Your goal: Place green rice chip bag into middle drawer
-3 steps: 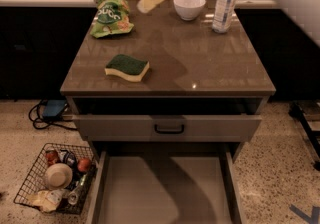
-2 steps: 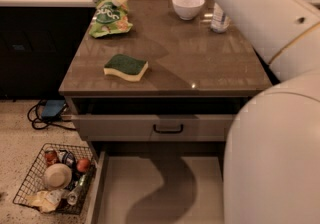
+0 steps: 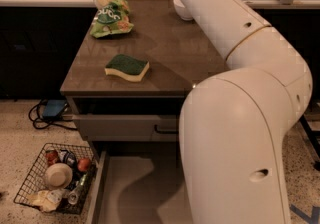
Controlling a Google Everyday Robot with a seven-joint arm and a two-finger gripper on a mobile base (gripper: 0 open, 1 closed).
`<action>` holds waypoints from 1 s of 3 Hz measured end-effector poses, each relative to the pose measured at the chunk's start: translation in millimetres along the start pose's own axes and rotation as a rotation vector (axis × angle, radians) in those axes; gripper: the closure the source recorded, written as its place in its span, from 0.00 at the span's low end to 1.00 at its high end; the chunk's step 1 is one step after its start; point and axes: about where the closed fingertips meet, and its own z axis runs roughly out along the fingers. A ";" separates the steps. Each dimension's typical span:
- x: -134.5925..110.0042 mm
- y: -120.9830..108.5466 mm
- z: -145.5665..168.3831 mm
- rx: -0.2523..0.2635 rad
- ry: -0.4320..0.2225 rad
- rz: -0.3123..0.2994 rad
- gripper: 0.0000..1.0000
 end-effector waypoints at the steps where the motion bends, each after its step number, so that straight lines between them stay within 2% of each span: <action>1: -0.1 0.2 3.3 -0.002 -0.002 0.005 0.00; 2: 2.8 9.9 18.5 -0.003 0.029 0.000 0.00; 3: 10.6 29.8 60.4 -0.038 0.057 0.023 0.00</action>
Offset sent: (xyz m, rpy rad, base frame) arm 0.0075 0.0273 -0.0269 -0.0546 0.0345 -0.0242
